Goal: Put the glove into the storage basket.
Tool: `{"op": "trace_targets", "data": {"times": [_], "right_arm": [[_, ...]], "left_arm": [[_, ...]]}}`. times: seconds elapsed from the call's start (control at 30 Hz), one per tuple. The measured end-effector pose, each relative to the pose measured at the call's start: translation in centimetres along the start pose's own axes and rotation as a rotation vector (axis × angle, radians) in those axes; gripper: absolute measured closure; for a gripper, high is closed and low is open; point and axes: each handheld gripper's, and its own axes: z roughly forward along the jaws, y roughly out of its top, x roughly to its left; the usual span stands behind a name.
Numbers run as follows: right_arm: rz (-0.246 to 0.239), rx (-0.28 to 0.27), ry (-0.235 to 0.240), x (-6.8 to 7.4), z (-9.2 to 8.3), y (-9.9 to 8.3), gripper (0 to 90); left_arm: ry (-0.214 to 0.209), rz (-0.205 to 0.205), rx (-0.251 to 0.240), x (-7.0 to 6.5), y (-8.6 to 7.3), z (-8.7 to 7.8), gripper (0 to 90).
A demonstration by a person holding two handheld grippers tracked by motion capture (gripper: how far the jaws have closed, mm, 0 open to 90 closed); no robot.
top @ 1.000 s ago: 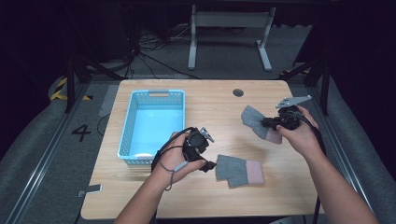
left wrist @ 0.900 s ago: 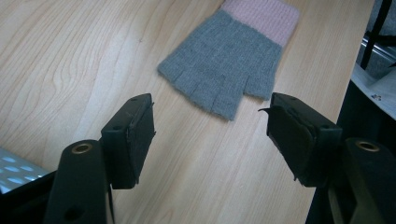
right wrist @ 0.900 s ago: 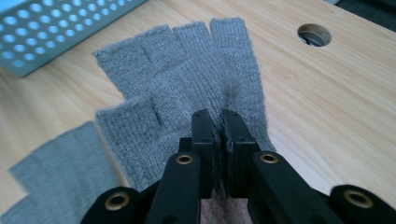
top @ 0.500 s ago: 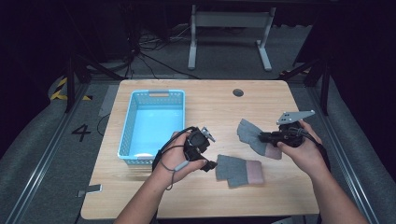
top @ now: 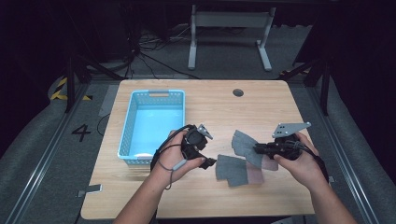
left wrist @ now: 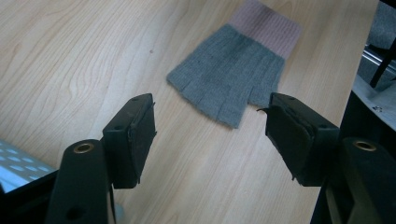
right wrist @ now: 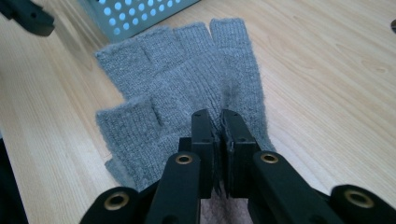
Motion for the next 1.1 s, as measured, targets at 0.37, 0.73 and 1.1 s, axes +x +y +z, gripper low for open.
{"op": "trace_targets", "data": {"times": [0.37, 0.73, 1.1], "right_arm": [[-0.057, 0.070, 0.042, 1.3, 2.3, -0.5, 84.8], [-0.111, 0.125, 0.072, 2.2, 4.1, -1.0, 84.8], [-0.154, 0.172, 0.098, 2.8, 5.7, -1.4, 84.7]], "left_arm": [[0.044, -0.031, -0.036, 0.2, 0.1, 0.2, 34.6], [0.034, 0.013, 0.024, 0.2, -0.2, 0.5, 39.6], [0.020, 0.014, 0.055, 0.2, -0.4, 0.7, 42.7]]}}
